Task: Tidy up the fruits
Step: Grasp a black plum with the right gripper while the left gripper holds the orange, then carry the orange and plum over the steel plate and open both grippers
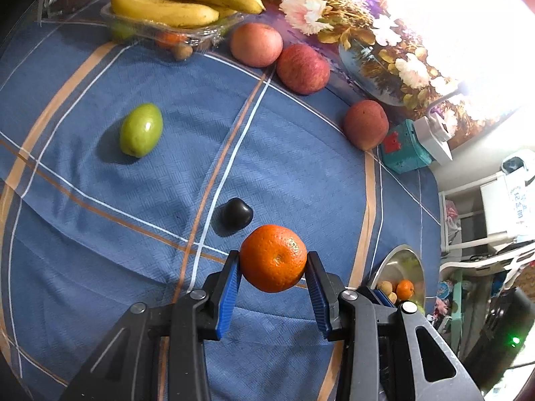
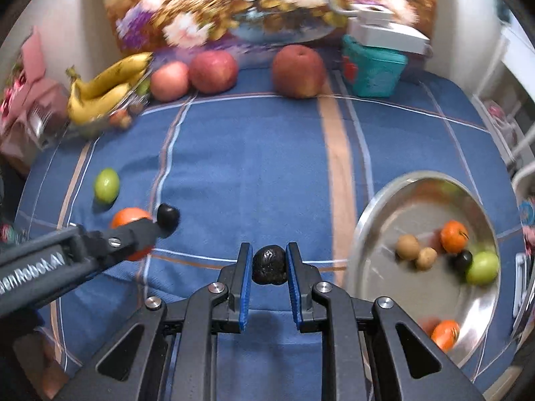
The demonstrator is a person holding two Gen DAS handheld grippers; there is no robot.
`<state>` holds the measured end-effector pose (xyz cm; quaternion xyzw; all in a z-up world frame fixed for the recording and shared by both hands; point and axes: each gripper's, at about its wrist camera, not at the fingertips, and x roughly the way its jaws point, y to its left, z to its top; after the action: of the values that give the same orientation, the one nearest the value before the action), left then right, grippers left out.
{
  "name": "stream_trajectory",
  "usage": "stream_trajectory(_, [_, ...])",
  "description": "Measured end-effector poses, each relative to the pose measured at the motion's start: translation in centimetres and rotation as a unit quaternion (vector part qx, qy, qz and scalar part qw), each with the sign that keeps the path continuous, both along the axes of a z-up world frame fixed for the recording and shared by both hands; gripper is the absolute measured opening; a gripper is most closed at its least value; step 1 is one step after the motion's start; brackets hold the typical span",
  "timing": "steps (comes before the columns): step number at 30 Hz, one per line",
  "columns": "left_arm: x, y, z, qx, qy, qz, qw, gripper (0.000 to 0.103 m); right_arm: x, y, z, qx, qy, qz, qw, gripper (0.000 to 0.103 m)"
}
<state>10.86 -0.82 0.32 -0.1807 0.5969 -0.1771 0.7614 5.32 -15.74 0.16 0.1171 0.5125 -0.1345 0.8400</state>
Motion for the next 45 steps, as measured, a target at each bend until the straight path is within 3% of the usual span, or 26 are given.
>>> stream_trajectory(3, [-0.4, -0.9, 0.2, 0.003, -0.003, -0.009, 0.9999, 0.041, -1.1, -2.9, -0.6, 0.031, -0.008, -0.036, 0.999, 0.021])
stream_trajectory(8, [-1.4, -3.5, 0.3, 0.0, -0.004, -0.046, 0.999, 0.041, -4.2, -7.8, -0.3, 0.044, -0.026, -0.114, 0.992, 0.021])
stream_trajectory(12, [-2.9, -6.7, 0.6, -0.002, -0.008, -0.105, 0.9944, 0.041, -6.9, -11.1, 0.2, 0.056, -0.045, -0.168, 0.983, 0.021])
stream_trajectory(16, [-5.3, -10.6, 0.8, -0.002, -0.017, -0.174, 0.9846, 0.041, -8.9, -13.3, -0.3, 0.046, -0.032, -0.209, 0.976, 0.021])
stream_trajectory(20, [-7.6, -13.7, 0.3, 0.004, -0.017, -0.219, 0.9755, 0.041, -10.2, -14.6, -0.9, 0.062, -0.026, -0.23, 0.971, 0.021])
stream_trajectory(28, [-9.4, -15.7, -1.0, 0.02, -0.002, -0.257, 0.9663, 0.043, -11.5, -15.8, -1.9, 0.062, -0.007, -0.259, 0.964, 0.022])
stream_trajectory(31, [-9.4, -15.6, -0.8, 0.015, -0.005, -0.255, 0.9667, 0.057, -11.6, -16.1, -2.4, 0.077, -0.004, -0.264, 0.961, 0.022])
stream_trajectory(32, [-9.4, -15.5, -0.6, 0.014, -0.007, -0.254, 0.967, 0.058, -11.7, -16.2, -2.5, 0.083, -0.006, -0.266, 0.96, 0.023])
stream_trajectory(35, [-9.3, -15.3, -0.4, 0.013, -0.008, -0.253, 0.9673, 0.058, -11.8, -16.3, -2.6, 0.093, -0.009, -0.269, 0.959, 0.04])
stream_trajectory(38, [-8.8, -14.9, -0.7, 0.018, -0.003, -0.246, 0.9692, 0.059, -11.7, -16.2, -2.4, 0.091, -0.01, -0.268, 0.959, 0.04])
stream_trajectory(40, [-8.2, -14.4, -1.0, 0.031, 0.001, -0.229, 0.973, 0.065, -11.7, -16.0, -2.3, 0.089, -0.011, -0.266, 0.96, 0.041])
stream_trajectory(41, [-7.8, -13.9, -1.1, 0.045, -0.001, -0.215, 0.9756, 0.068, -11.6, -16.0, -2.4, 0.089, -0.011, -0.265, 0.96, 0.045])
stream_trajectory(42, [-7.5, -13.4, -1.2, 0.058, -0.003, -0.203, 0.9774, 0.071, -11.5, -16.0, -2.4, 0.086, -0.009, -0.265, 0.96, 0.057])
stream_trajectory(44, [-6.6, -12.2, -1.4, 0.086, -0.009, -0.175, 0.9808, 0.077, -11.4, -15.9, -2.3, 0.08, -0.008, -0.264, 0.961, 0.072])
stream_trajectory(45, [-6.2, -11.7, -1.4, 0.094, -0.011, -0.162, 0.9822, 0.078, -11.4, -15.8, -2.3, 0.078, -0.008, -0.263, 0.962, 0.072])
